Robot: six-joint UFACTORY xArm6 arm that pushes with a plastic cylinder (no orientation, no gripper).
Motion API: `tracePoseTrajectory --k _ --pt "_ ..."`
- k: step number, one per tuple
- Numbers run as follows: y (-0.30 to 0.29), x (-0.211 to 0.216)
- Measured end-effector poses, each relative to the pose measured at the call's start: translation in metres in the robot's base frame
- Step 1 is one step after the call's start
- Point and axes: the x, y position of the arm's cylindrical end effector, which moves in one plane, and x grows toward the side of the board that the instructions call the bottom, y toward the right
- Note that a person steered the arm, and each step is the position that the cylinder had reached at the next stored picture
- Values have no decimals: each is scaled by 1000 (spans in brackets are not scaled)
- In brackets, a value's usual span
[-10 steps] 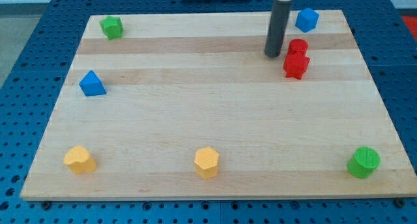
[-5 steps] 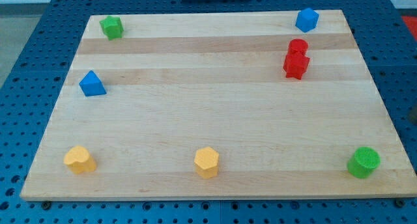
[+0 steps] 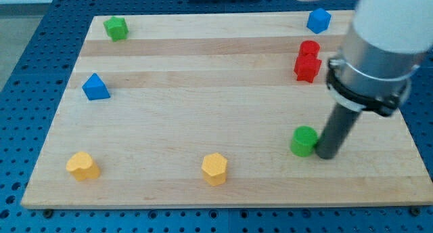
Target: Push the green circle towards the red star
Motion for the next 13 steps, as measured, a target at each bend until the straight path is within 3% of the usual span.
tracePoseTrajectory --k 2,4,6,8,10,13 --pt "-27 46" --pt "-44 -43" --pt "-71 -25" --pt "-29 -72" --pt "-13 -47" --pt "5 -86"
